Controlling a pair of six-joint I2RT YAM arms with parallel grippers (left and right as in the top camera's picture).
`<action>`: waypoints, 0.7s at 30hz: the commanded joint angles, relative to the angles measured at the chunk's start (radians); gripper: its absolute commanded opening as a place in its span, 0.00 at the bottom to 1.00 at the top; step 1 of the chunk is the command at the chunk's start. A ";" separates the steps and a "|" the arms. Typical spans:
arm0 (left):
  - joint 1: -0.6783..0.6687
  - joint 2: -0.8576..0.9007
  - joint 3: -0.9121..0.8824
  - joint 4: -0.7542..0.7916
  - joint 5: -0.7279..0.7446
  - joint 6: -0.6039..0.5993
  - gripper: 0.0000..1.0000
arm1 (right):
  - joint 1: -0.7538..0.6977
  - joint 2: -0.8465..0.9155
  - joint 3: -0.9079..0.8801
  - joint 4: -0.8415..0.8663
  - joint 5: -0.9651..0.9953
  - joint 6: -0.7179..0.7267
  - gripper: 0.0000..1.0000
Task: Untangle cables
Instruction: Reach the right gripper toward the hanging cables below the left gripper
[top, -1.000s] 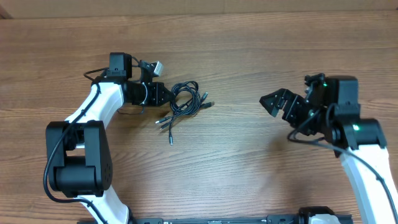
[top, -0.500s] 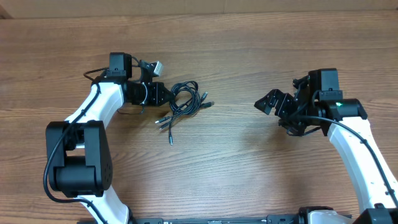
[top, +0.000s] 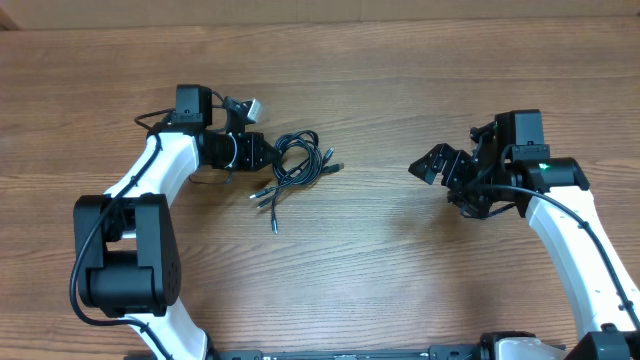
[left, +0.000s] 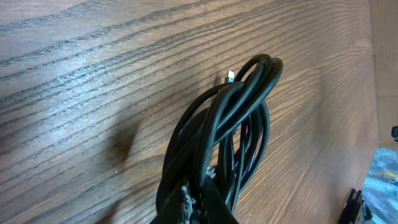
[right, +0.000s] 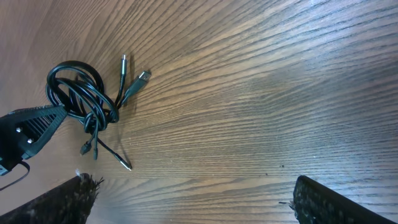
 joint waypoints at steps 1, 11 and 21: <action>-0.013 -0.010 0.024 -0.001 0.069 0.046 0.04 | -0.005 0.002 0.019 0.002 -0.005 -0.005 1.00; -0.013 -0.010 0.024 -0.024 0.376 0.308 0.04 | -0.005 0.002 0.019 0.002 -0.005 -0.005 1.00; -0.013 -0.010 0.024 -0.023 0.395 0.304 0.04 | 0.014 0.005 0.019 0.189 -0.267 0.060 0.70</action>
